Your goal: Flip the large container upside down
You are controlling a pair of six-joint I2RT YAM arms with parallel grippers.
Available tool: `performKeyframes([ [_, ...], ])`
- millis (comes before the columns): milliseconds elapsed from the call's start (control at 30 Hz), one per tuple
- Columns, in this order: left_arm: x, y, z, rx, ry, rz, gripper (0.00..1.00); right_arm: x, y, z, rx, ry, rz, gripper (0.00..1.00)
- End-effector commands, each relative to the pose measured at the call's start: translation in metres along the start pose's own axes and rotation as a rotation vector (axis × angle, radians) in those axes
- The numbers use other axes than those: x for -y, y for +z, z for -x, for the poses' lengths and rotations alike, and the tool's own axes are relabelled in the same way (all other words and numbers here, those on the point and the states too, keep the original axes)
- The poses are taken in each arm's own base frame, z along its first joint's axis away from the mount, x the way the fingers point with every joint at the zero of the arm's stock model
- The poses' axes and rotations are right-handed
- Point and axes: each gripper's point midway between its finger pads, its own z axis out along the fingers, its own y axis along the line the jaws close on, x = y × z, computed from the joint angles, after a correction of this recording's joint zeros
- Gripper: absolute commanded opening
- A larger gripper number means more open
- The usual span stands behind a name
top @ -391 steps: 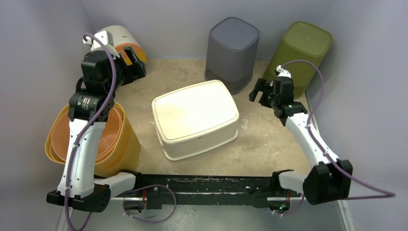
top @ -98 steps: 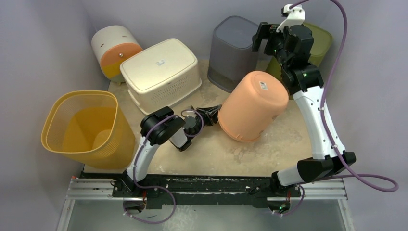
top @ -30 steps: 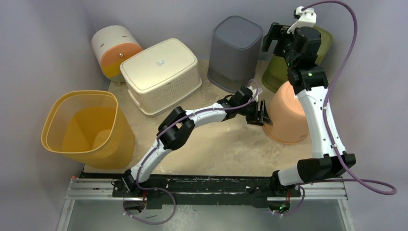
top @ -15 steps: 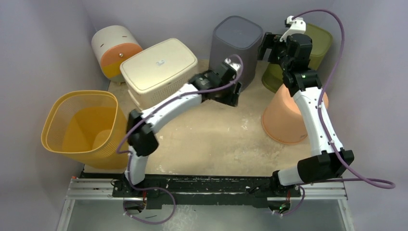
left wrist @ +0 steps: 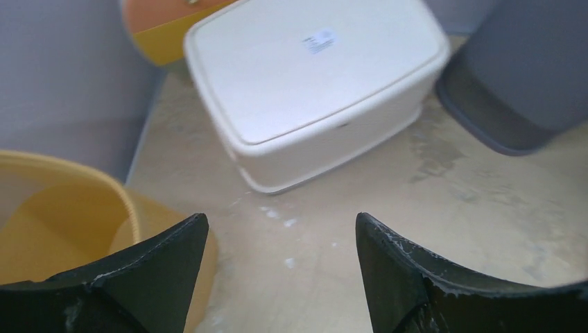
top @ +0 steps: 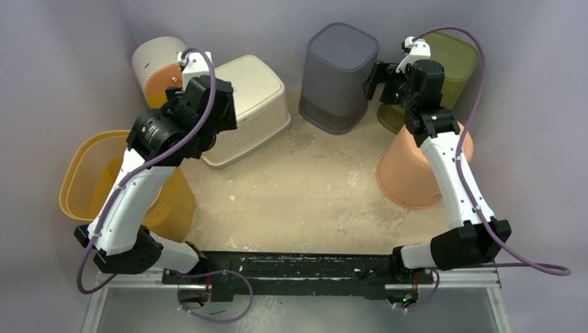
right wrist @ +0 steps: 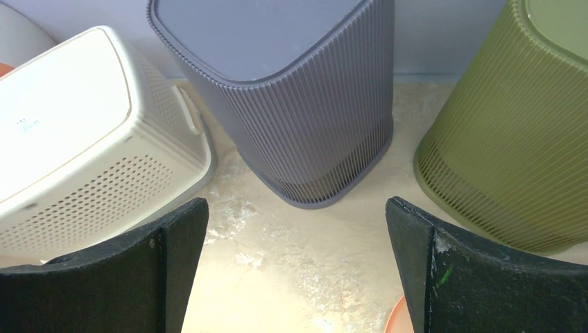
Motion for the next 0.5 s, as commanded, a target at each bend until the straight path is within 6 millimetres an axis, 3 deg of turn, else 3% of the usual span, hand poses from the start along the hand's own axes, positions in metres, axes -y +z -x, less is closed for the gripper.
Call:
performKeyframes([
  [0,-0.063,-0.007,-0.024,-0.028,0.008,0.249,0.75,-0.013,-0.015,0.025,0.086,-0.002,0.057,1.00],
  [467,-0.125,0.007,-0.090,-0.100,-0.067,0.475,0.76,-0.016,-0.022,0.017,0.081,0.002,0.079,1.00],
])
